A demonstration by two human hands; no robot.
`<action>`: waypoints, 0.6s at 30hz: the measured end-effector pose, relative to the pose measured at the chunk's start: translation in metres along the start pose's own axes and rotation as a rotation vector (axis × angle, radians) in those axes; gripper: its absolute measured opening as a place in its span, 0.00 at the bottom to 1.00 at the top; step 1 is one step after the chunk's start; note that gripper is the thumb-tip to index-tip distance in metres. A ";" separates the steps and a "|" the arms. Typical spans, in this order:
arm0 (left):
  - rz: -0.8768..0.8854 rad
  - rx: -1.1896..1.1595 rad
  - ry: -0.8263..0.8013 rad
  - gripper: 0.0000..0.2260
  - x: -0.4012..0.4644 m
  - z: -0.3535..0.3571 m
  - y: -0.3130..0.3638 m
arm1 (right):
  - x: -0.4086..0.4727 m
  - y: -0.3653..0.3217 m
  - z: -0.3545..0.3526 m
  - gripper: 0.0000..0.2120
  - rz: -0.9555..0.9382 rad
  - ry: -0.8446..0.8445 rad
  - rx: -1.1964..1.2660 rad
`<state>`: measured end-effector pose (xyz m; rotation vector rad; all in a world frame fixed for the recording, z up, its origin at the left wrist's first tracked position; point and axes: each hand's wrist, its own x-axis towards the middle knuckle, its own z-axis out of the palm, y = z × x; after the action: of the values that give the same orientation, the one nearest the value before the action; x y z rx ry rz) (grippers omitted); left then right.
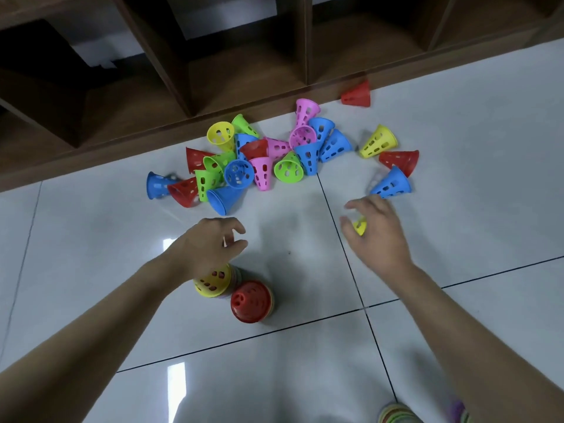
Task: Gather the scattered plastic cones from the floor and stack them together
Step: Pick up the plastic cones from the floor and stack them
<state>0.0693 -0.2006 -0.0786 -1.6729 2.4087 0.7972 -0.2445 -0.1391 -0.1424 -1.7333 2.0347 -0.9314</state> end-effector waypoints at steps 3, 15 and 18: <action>0.085 -0.057 -0.041 0.12 0.035 0.016 0.022 | 0.011 0.030 -0.008 0.26 0.148 -0.206 -0.185; 0.391 -0.070 -0.127 0.34 0.185 0.070 0.173 | -0.035 0.059 -0.024 0.22 0.606 -0.352 -0.108; 0.431 -0.008 -0.088 0.37 0.211 0.088 0.212 | -0.041 0.073 -0.049 0.21 0.763 -0.539 -0.283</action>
<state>-0.2213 -0.2825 -0.1561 -1.1009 2.7400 0.9076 -0.3203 -0.0818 -0.1606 -0.9789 2.2013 0.0591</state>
